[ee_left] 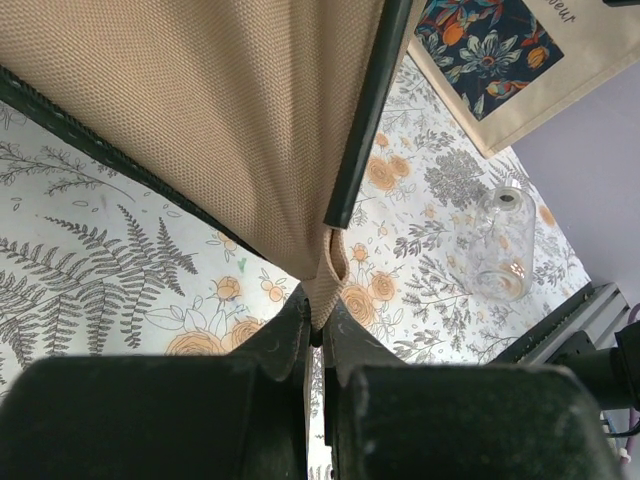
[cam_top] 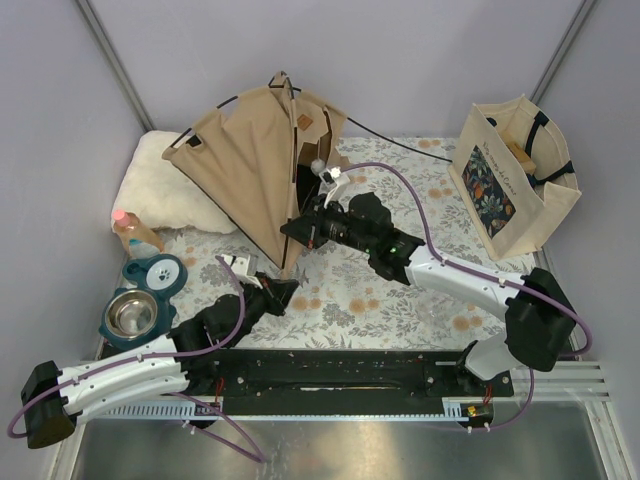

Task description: Set up the pet tent

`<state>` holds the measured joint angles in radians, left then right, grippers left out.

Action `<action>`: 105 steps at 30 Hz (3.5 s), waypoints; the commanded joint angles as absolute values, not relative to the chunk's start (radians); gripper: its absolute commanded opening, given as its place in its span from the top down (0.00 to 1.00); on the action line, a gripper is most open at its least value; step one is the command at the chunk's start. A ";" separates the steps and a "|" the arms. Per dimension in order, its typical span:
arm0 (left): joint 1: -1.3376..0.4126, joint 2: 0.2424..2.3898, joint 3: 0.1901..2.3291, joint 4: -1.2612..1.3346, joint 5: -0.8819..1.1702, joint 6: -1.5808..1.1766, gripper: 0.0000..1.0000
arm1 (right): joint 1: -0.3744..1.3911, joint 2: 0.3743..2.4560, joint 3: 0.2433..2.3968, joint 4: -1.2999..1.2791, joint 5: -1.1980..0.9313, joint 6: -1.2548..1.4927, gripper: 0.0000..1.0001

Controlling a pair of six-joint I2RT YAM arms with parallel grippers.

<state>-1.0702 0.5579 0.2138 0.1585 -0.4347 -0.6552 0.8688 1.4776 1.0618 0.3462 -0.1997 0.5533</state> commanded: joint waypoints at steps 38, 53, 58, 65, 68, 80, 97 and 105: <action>-1.131 0.618 0.310 -0.153 -0.362 -0.652 1.00 | 0.767 1.417 1.019 0.598 -0.046 0.509 1.00; -1.134 0.624 0.350 -0.153 -0.371 -0.647 1.00 | 0.767 1.451 0.960 0.660 -0.083 0.540 1.00; -1.135 0.644 0.374 -0.155 -0.374 -0.641 1.00 | 0.769 1.457 0.933 0.669 -0.094 0.540 1.00; -1.135 0.672 0.411 -0.155 -0.396 -0.641 1.00 | 0.782 1.447 0.902 0.681 -0.101 0.528 1.00; -1.134 0.690 0.436 -0.156 -0.400 -0.646 1.00 | 0.798 1.439 0.891 0.673 -0.083 0.509 1.00; -1.135 0.790 0.600 -0.304 -0.376 -0.673 1.00 | 0.857 1.407 0.859 0.623 0.020 0.385 1.00; -1.132 0.815 0.706 -0.413 -0.429 -0.643 1.00 | 0.937 1.374 0.814 0.566 0.092 0.287 1.00; -1.134 0.735 0.696 -0.397 -0.456 -0.600 0.60 | 0.943 1.368 0.805 0.558 0.032 0.348 1.00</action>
